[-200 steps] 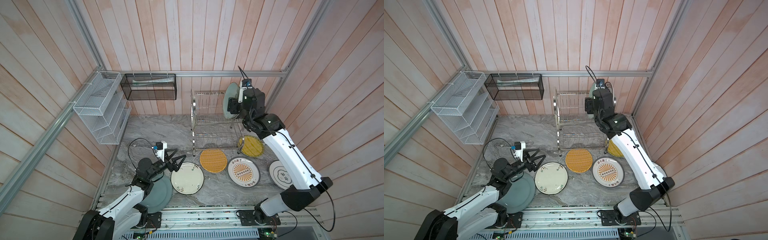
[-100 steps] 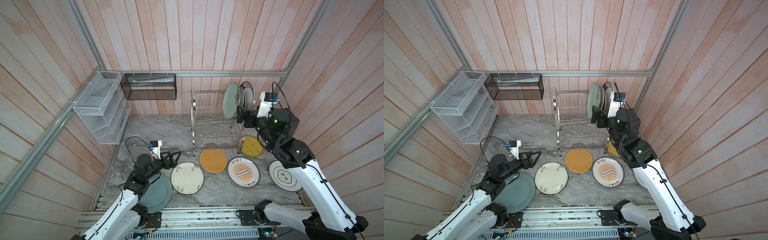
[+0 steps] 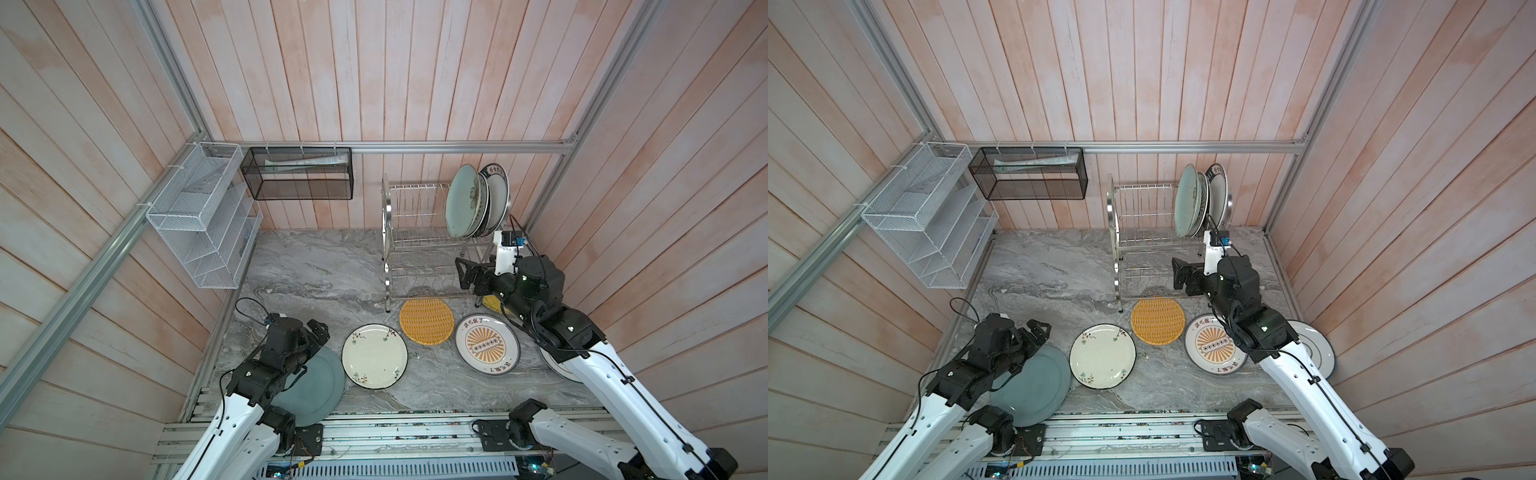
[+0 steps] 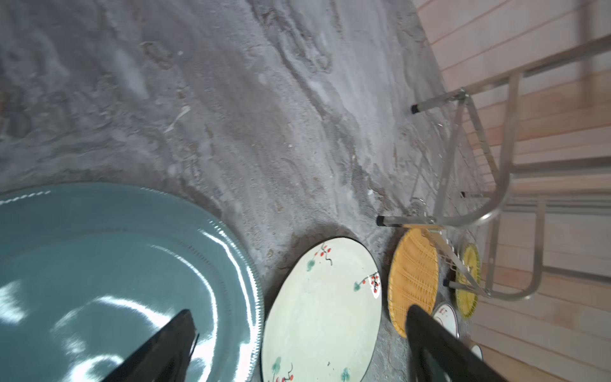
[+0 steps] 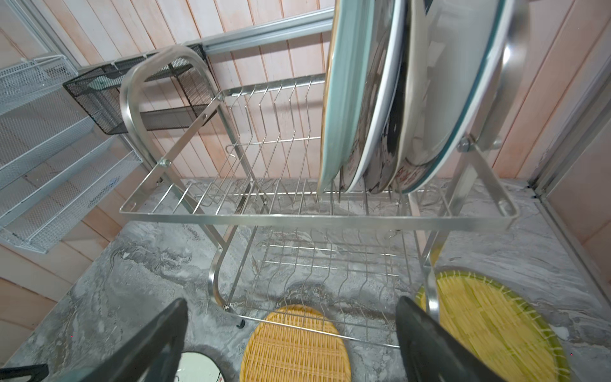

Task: Load the plates into the dish rack

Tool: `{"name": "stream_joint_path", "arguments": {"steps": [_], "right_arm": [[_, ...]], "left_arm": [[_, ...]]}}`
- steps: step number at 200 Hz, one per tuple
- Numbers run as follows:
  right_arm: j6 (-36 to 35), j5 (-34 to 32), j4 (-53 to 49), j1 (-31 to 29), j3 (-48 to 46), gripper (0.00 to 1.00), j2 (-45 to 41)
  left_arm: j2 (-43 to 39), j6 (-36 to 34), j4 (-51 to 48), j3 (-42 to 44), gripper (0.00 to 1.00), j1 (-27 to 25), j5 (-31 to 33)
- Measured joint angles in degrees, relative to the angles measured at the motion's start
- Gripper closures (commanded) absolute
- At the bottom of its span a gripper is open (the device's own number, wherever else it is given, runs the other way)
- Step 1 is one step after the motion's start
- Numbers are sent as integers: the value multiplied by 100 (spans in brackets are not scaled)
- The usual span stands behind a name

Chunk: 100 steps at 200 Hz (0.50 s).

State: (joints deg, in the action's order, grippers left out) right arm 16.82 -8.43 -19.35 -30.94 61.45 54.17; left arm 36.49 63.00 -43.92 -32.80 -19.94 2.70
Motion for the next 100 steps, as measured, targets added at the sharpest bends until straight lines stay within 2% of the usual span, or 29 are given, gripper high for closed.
{"name": "stream_joint_path", "arguments": {"steps": [37, 100], "right_arm": [[144, 310, 118, 0, -398, 2, -13], [330, 608, 321, -271, -935, 2, -61]], "left_arm": [[387, 671, -695, 4, 0, 50, 308], [824, 778, 162, 498, 0, 55, 59]]}}
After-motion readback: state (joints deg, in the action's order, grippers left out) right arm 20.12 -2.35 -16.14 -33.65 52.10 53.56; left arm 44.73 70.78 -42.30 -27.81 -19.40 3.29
